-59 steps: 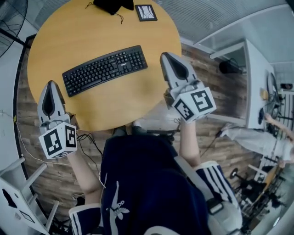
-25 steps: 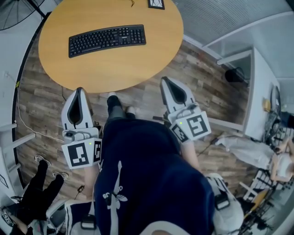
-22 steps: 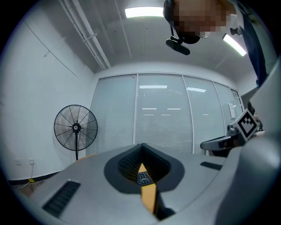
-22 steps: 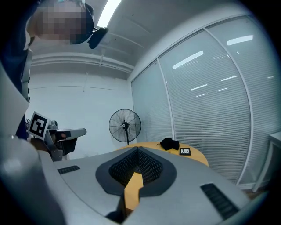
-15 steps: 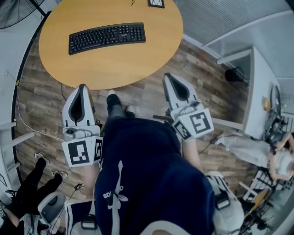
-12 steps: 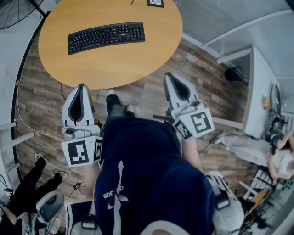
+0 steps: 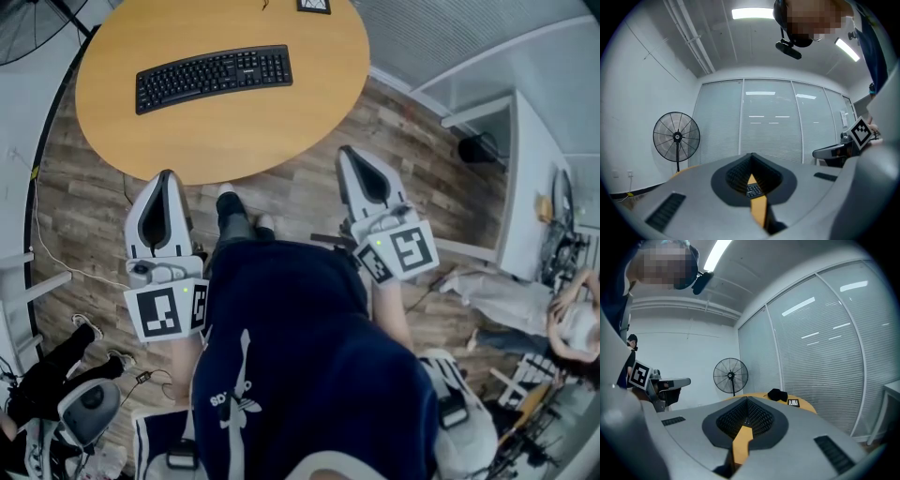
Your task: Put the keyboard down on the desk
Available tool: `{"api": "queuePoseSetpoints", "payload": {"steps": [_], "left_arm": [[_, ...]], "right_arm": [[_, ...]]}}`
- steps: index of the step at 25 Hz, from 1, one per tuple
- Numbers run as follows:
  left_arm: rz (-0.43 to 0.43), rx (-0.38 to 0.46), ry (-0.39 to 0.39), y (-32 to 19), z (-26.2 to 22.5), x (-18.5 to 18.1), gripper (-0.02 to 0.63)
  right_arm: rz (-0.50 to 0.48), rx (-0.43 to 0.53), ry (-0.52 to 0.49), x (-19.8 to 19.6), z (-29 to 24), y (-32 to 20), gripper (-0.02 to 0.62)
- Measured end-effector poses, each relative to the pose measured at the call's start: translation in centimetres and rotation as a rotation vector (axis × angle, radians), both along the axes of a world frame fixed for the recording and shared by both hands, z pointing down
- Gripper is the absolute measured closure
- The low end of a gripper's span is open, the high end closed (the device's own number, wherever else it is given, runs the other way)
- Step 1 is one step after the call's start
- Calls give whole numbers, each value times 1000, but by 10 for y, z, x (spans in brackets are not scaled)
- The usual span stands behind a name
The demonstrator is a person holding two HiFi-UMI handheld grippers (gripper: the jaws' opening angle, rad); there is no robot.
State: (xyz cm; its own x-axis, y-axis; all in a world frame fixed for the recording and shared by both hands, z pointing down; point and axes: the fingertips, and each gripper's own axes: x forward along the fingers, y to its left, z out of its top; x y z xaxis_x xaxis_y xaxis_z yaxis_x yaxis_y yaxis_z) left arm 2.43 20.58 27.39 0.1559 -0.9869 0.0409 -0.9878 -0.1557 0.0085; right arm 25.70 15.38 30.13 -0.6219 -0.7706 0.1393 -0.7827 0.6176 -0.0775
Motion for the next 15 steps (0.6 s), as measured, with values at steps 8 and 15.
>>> {"api": "queuePoseSetpoints", "payload": {"steps": [8, 15], "left_arm": [[4, -1, -12, -8, -1, 2, 604], [6, -11, -20, -12, 1, 4, 604]], "right_arm": [[5, -1, -4, 3, 2, -6, 592], [9, -4, -7, 7, 2, -11, 592]]}}
